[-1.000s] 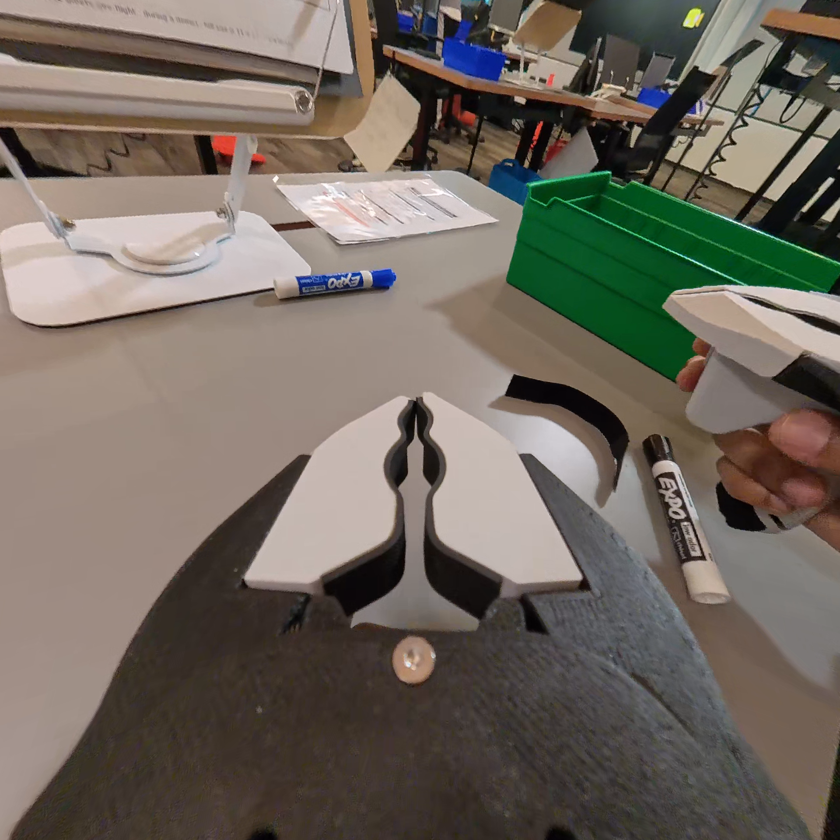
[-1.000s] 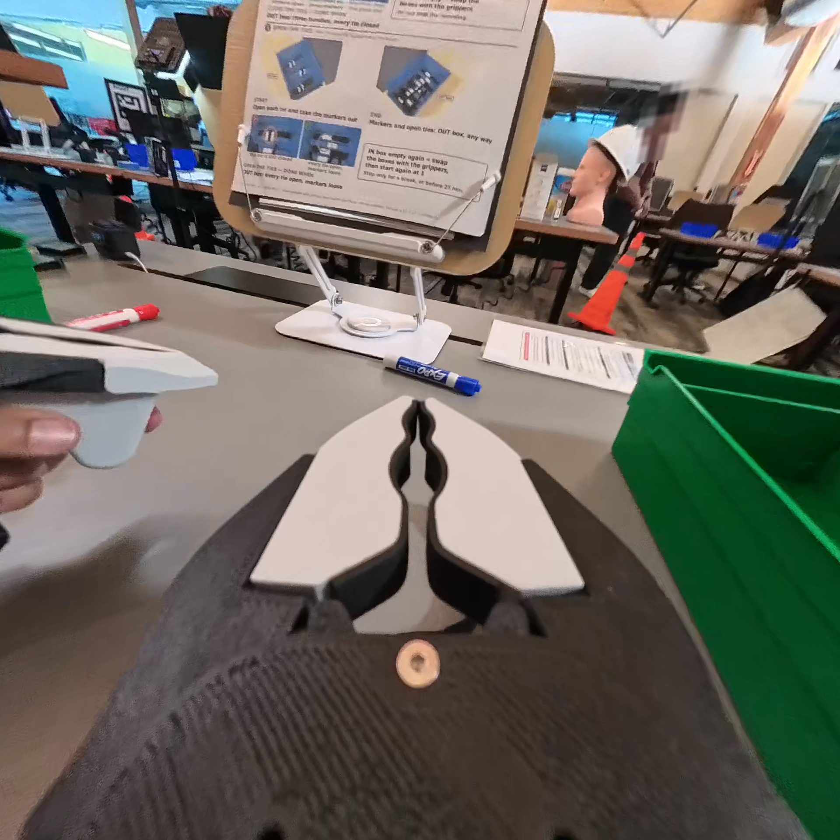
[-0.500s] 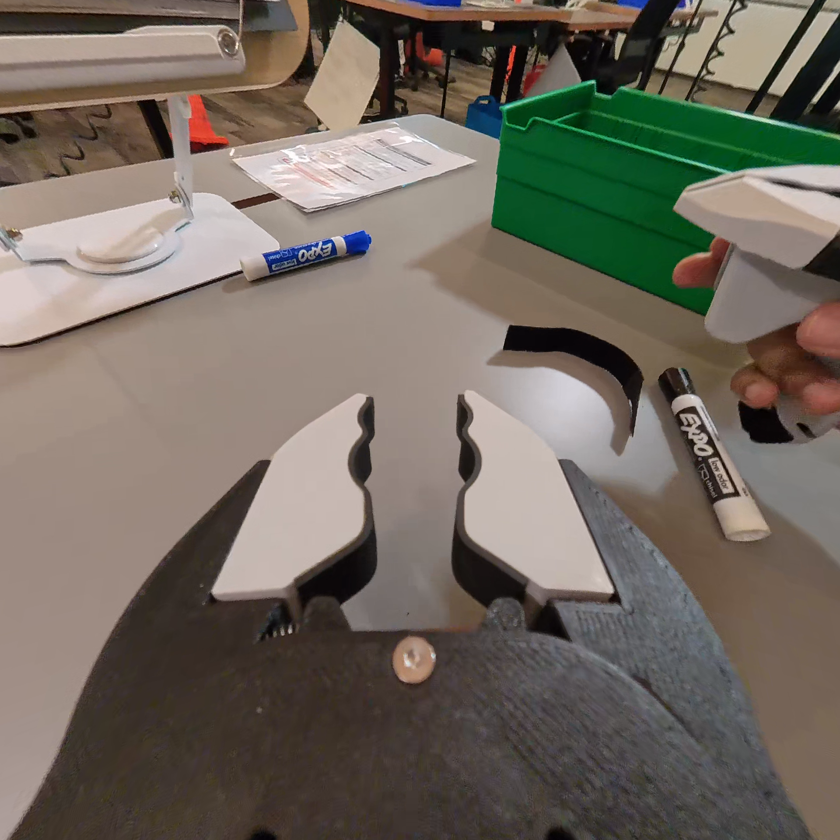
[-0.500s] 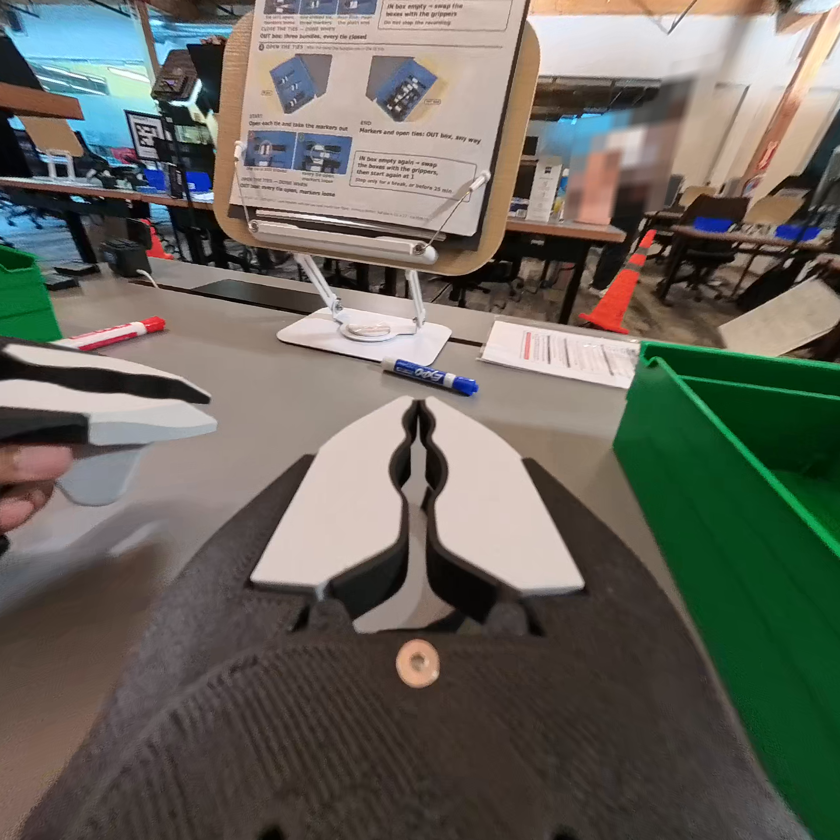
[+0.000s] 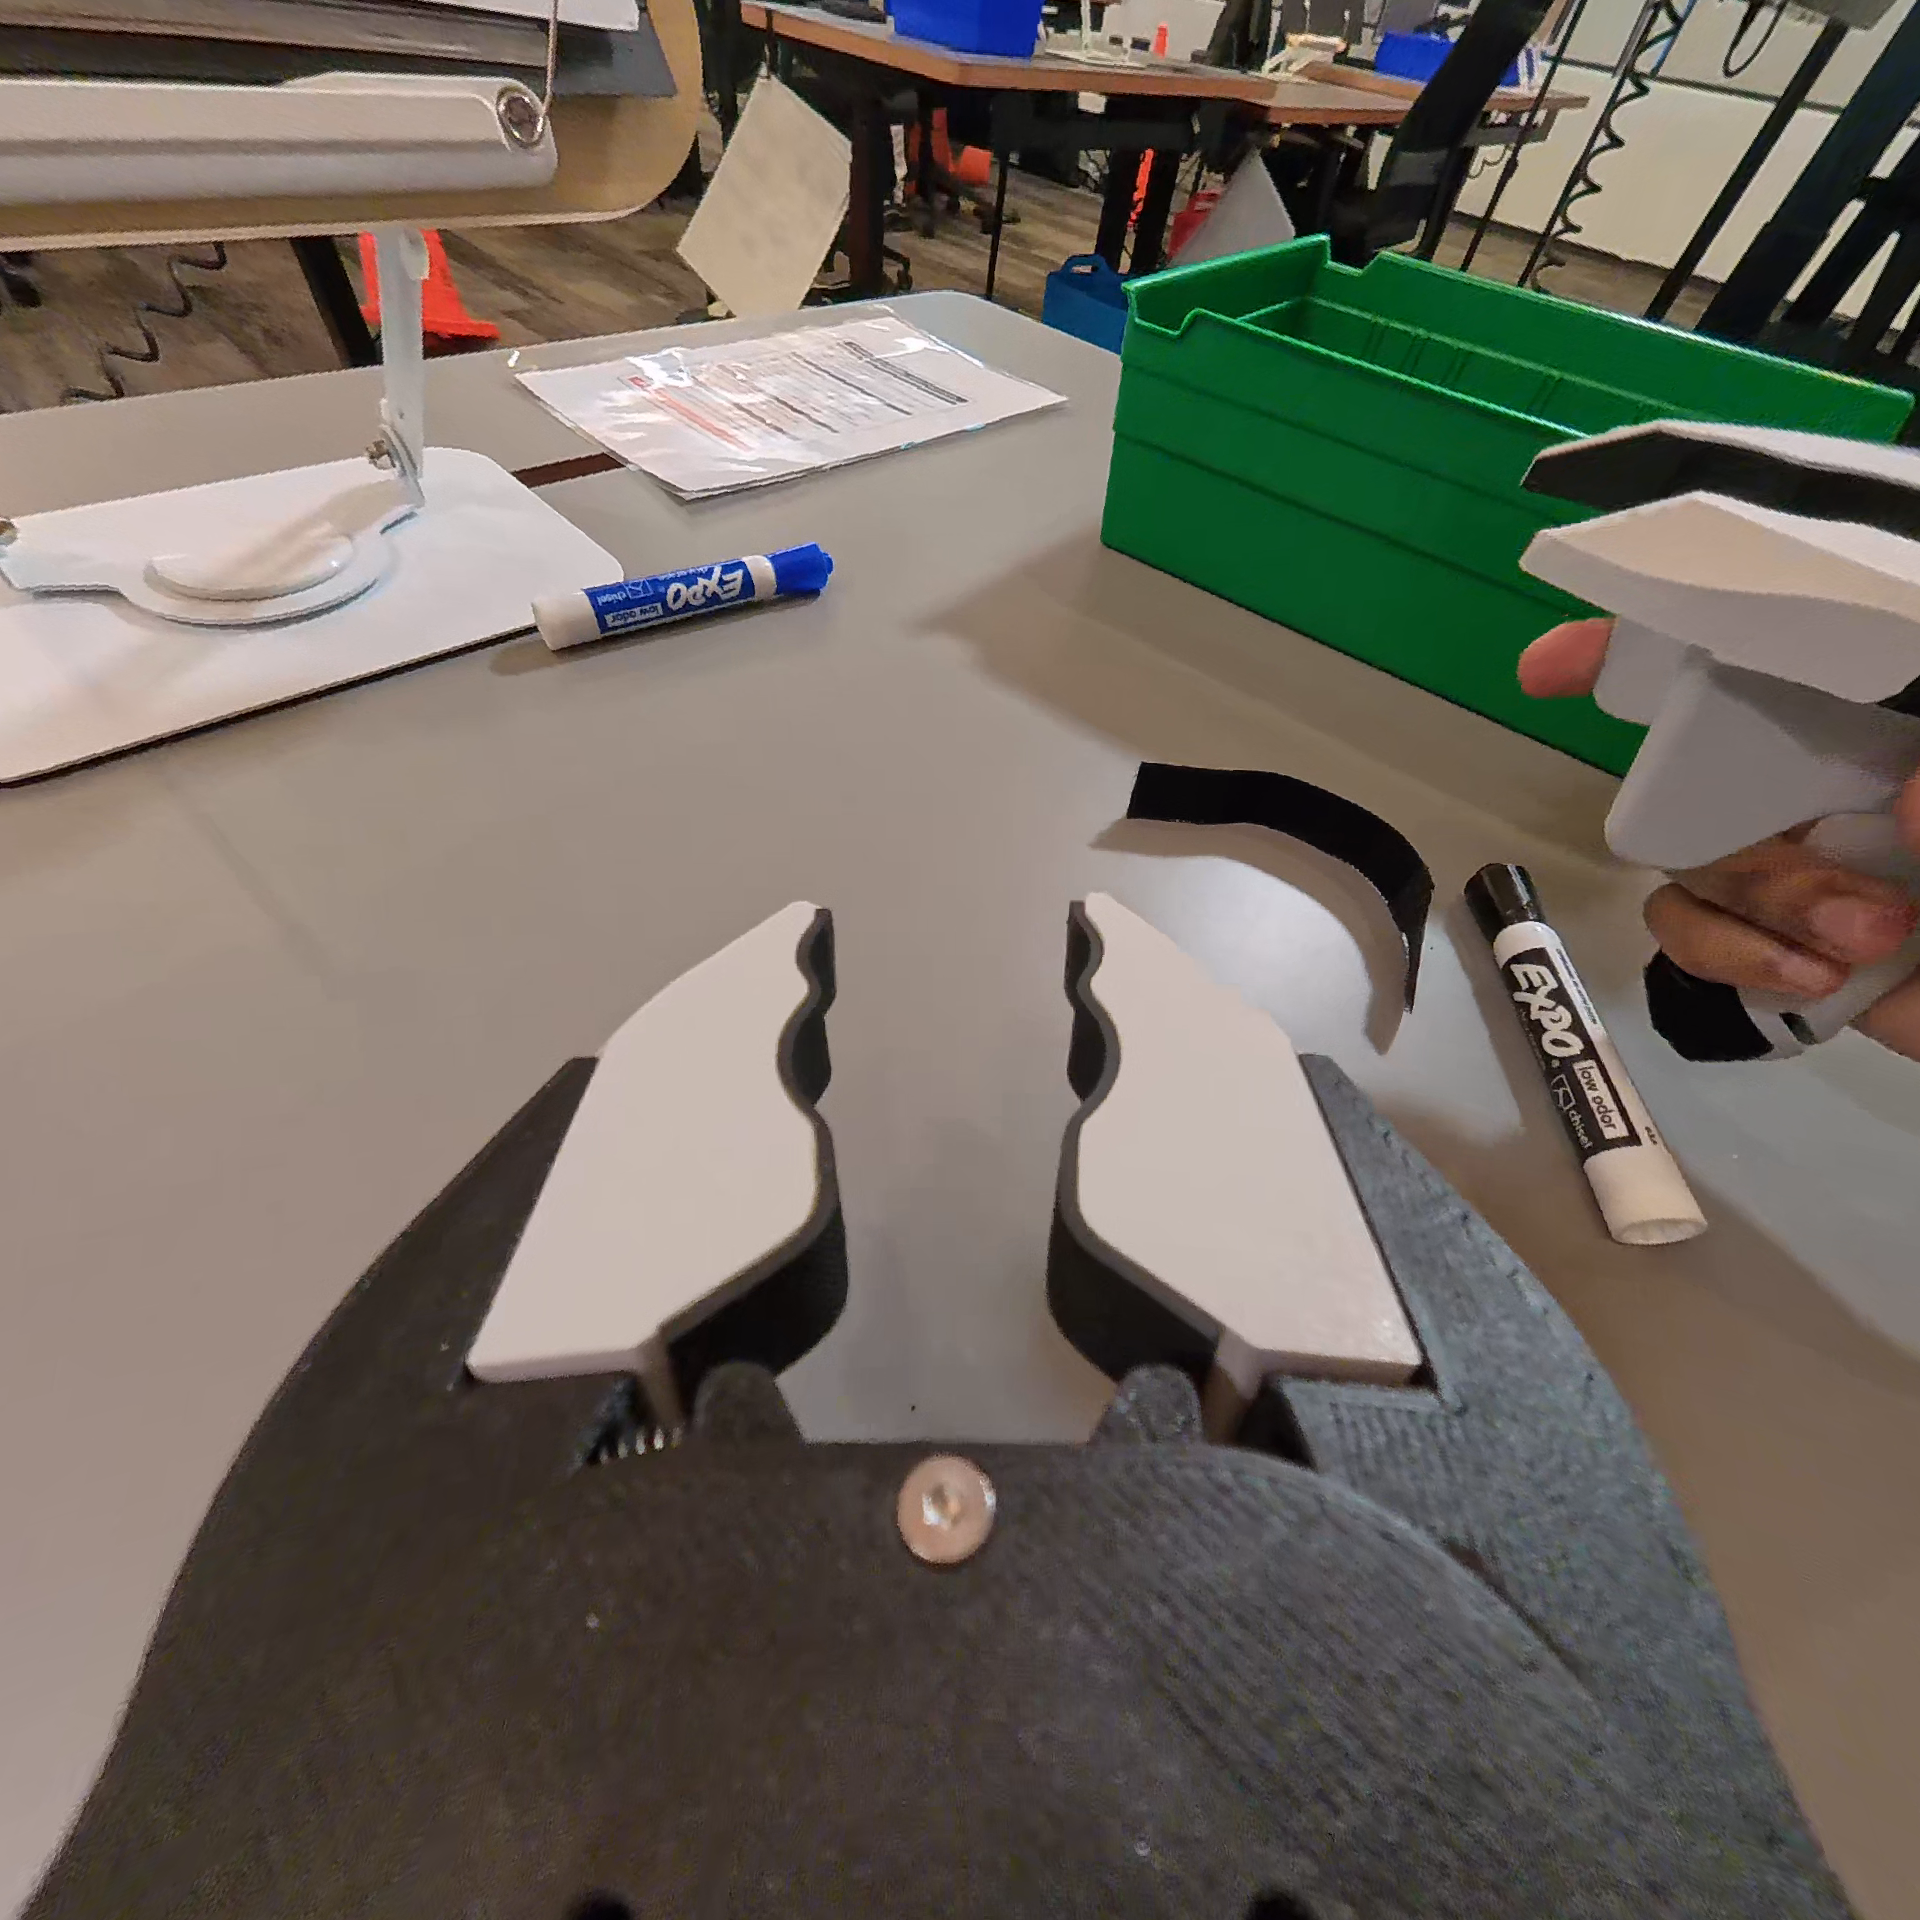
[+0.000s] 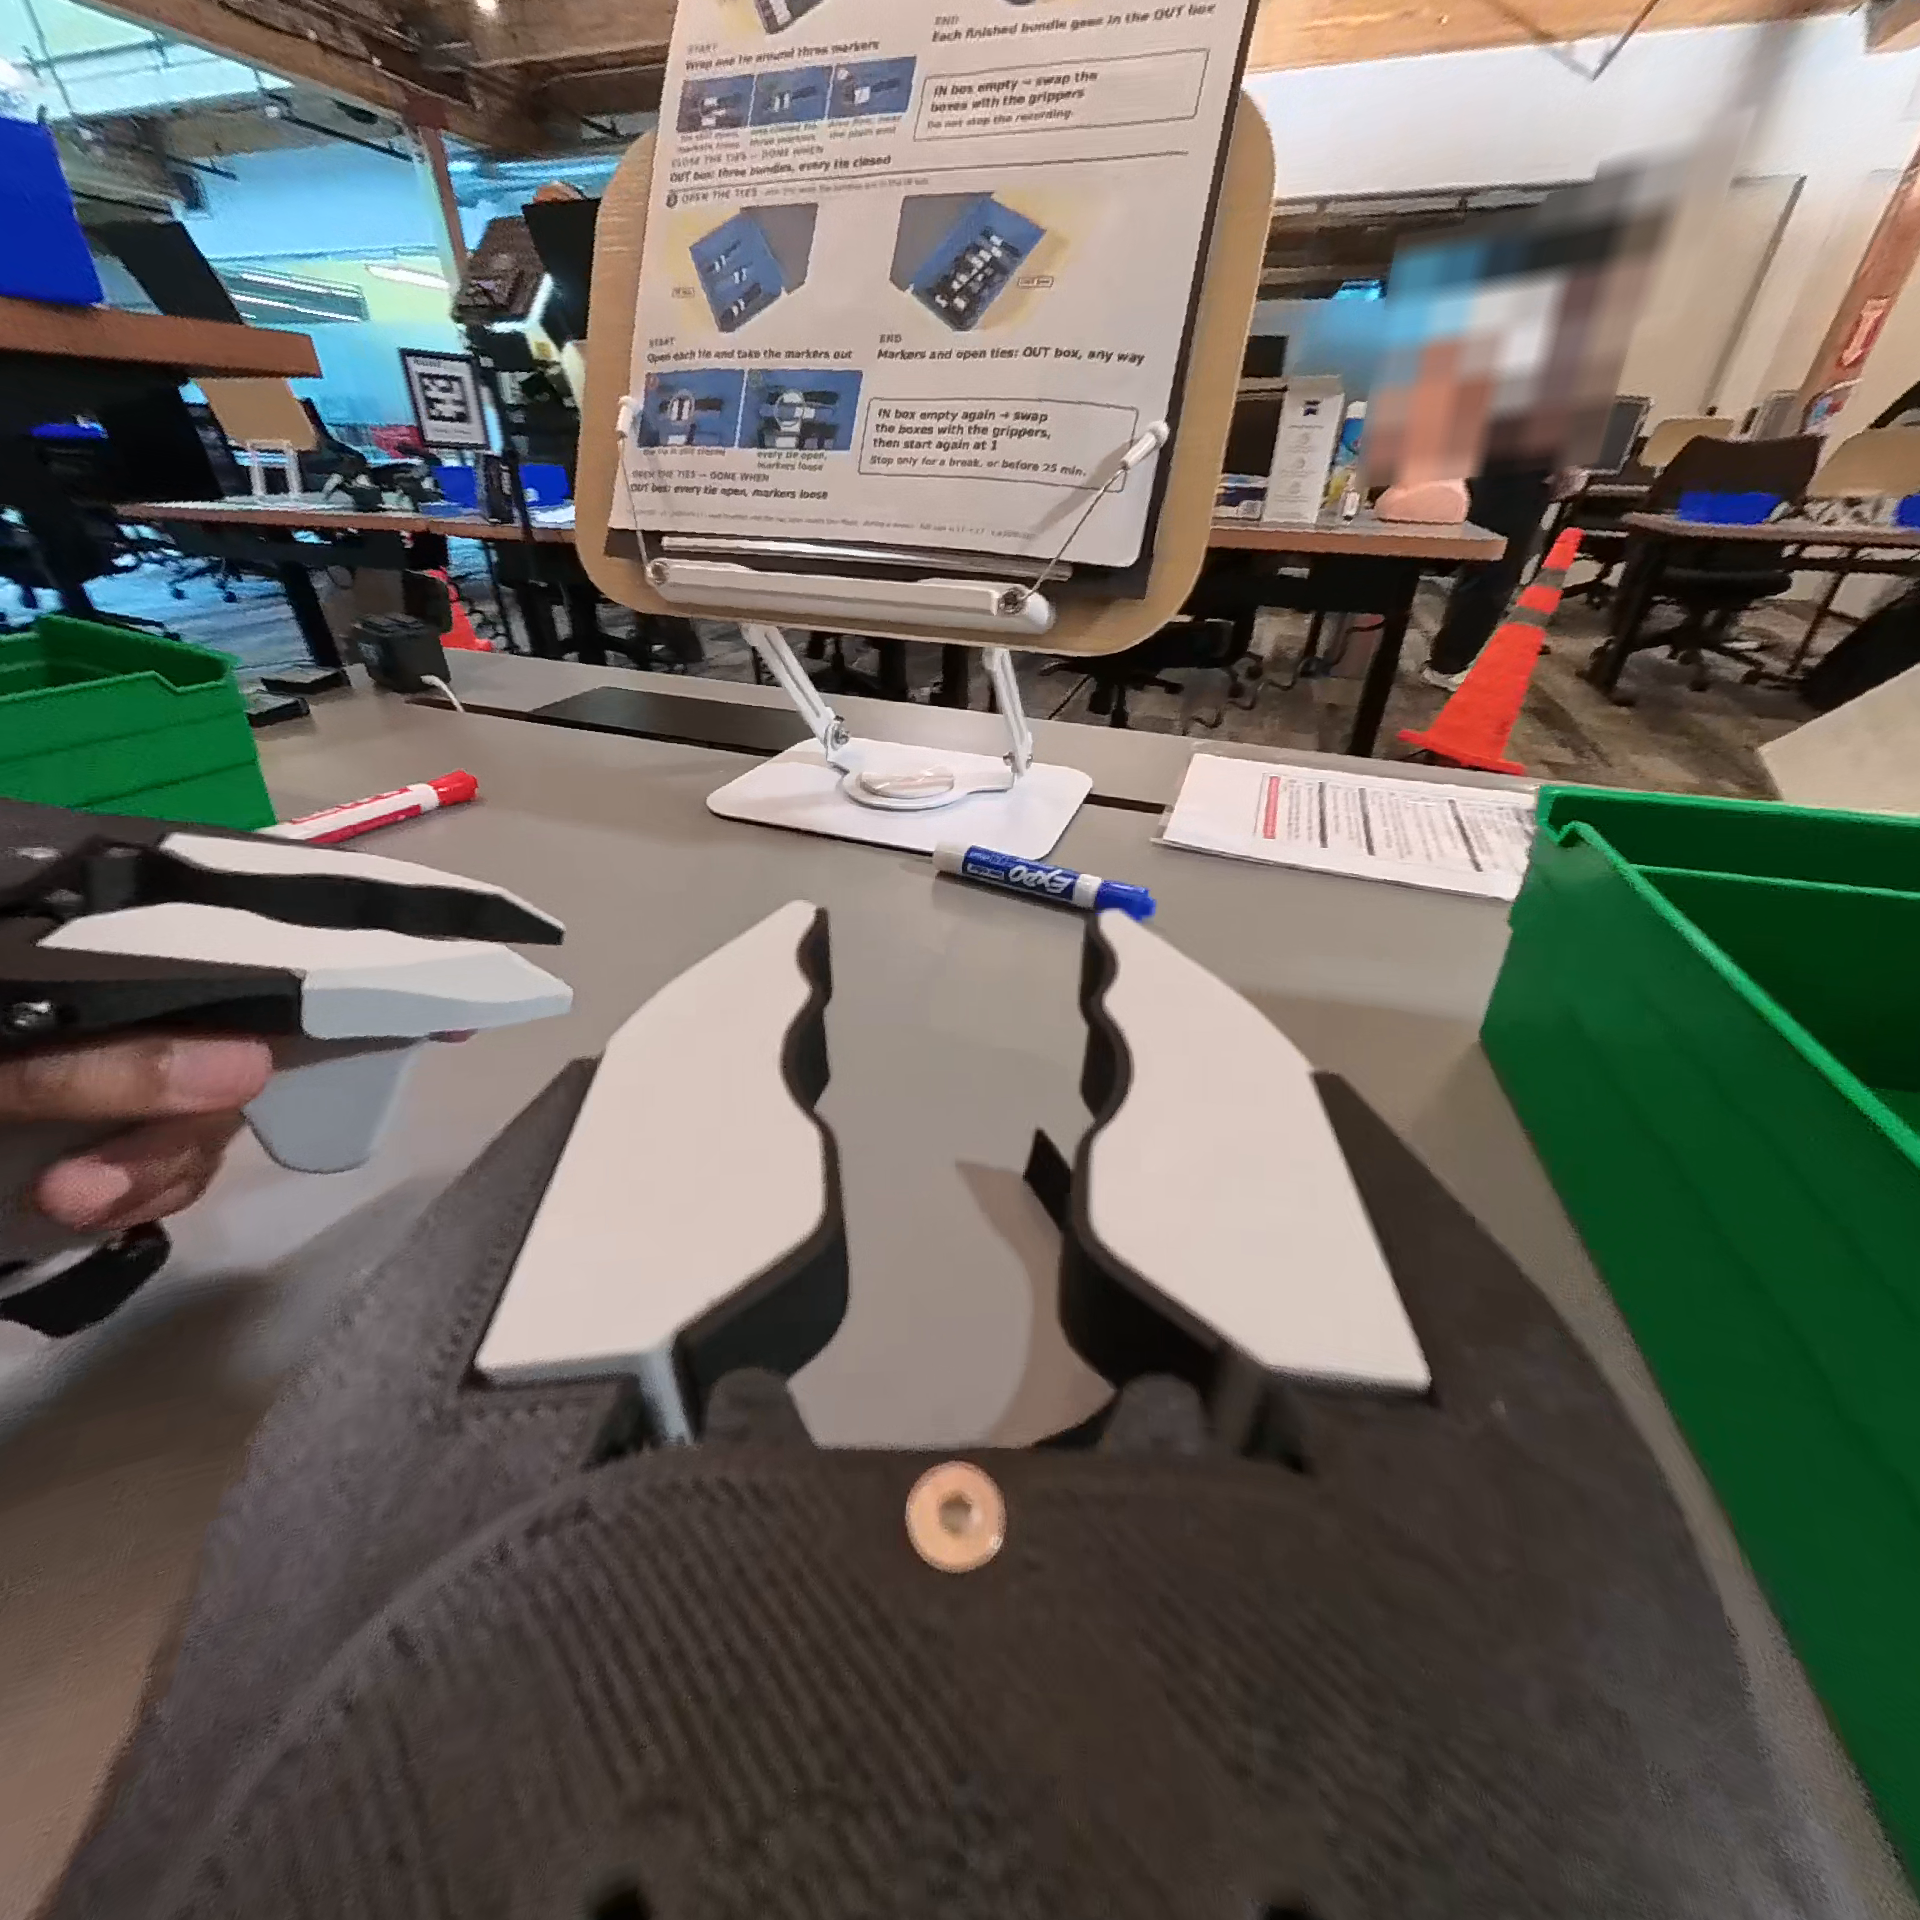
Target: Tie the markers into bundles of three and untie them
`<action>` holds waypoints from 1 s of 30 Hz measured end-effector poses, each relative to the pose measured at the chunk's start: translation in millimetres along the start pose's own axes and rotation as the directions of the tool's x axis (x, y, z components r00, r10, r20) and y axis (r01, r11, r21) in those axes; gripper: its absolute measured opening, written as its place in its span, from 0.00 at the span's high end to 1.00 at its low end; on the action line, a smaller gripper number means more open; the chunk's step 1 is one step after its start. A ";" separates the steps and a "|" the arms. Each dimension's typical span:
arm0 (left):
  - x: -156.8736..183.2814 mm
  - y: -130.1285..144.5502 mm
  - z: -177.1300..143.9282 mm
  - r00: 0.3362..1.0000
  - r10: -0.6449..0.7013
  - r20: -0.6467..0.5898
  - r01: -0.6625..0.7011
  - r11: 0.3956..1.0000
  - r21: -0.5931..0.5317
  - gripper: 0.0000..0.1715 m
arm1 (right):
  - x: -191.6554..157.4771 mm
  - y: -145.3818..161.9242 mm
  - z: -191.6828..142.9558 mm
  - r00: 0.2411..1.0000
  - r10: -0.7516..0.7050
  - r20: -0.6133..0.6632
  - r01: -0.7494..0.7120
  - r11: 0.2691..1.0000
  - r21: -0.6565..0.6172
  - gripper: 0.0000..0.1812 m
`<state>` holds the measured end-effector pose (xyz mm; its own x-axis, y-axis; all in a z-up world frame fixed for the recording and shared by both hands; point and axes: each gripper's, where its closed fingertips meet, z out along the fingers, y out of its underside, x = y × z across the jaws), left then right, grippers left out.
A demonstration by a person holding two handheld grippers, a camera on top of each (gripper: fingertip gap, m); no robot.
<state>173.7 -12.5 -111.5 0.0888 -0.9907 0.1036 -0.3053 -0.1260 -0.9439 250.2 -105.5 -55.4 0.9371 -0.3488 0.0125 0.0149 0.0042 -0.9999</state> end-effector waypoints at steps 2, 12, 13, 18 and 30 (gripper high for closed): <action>-0.3 -1.0 -0.1 1.000 0.010 0.013 -0.010 1.000 0.002 0.72 | -2.1 2.0 -0.1 0.999 0.026 0.022 -0.026 0.999 -0.019 0.79; -4.7 -5.7 -2.9 0.996 -0.092 0.008 0.092 0.996 0.014 0.68 | 2.5 -9.0 -0.6 0.999 0.026 -0.040 -0.027 1.000 -0.008 0.80; -7.3 -5.9 -3.6 0.995 -0.103 0.015 0.103 0.995 0.016 0.68 | 1.9 -10.1 -0.5 0.999 0.030 -0.035 -0.030 0.999 -0.013 0.76; -20.7 -6.4 -7.0 0.994 -0.091 0.063 0.090 0.996 0.027 0.68 | 9.3 -4.2 2.2 0.995 0.084 -0.046 -0.086 0.995 -0.050 0.57; -26.9 0.2 -4.6 0.994 -0.002 0.112 0.002 1.000 0.003 0.65 | 4.9 -8.6 -4.5 0.998 -0.060 -0.030 0.061 0.997 0.040 1.00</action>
<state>166.9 13.9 -113.0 0.1954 -0.9782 0.0700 -0.3027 -0.1280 -0.9445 253.1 -111.5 -46.8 0.9236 -0.3765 0.0723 0.0861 0.0201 -0.9961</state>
